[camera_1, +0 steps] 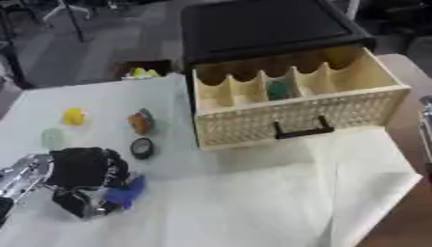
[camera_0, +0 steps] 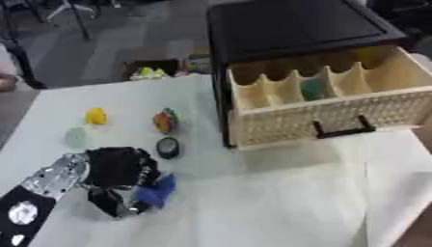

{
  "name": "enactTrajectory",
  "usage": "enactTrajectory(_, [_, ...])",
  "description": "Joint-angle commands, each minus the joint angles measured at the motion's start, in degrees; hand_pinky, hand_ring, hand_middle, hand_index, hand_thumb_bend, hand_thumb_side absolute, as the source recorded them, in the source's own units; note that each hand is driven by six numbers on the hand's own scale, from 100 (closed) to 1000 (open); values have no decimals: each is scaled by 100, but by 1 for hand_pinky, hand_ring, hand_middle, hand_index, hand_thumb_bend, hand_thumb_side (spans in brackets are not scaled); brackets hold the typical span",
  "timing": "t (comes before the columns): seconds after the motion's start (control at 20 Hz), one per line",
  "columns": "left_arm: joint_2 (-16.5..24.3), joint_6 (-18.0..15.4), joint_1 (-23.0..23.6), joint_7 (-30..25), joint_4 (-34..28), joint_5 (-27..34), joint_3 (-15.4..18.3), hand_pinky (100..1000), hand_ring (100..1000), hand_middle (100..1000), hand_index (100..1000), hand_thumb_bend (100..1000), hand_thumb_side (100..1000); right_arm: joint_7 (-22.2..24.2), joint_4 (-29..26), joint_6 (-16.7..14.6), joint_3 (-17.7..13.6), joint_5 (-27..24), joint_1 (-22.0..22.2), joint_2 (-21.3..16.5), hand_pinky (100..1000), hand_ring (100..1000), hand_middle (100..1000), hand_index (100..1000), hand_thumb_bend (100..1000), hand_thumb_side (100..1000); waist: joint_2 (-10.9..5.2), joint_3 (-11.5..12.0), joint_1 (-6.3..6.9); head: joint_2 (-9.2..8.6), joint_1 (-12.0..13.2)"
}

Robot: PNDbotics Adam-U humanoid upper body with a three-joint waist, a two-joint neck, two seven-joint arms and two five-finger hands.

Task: Pick up objects from table and place into drawer.

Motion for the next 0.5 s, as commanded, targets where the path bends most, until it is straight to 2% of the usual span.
enactTrajectory(0.05, [80,-22,-97,-16,1,111,24,459,610,461,629,100,339,-7,-79,7,-41,-35,-97,-67,372,532,475,685,100,582,-89,7,-34,-35,15])
enactTrajectory(0.1, [86,-22,-94,-30,-1,149,20,453,606,459,626,100,301,-9,-79,7,-40,-36,-98,-67,373,532,475,685,100,581,-92,8,-33,-31,12])
enactTrajectory(0.5, [145,-22,-67,-285,-94,579,-31,406,574,429,593,100,284,-15,-79,9,-36,-41,-103,-55,374,532,476,685,100,580,-109,14,-35,-28,7])
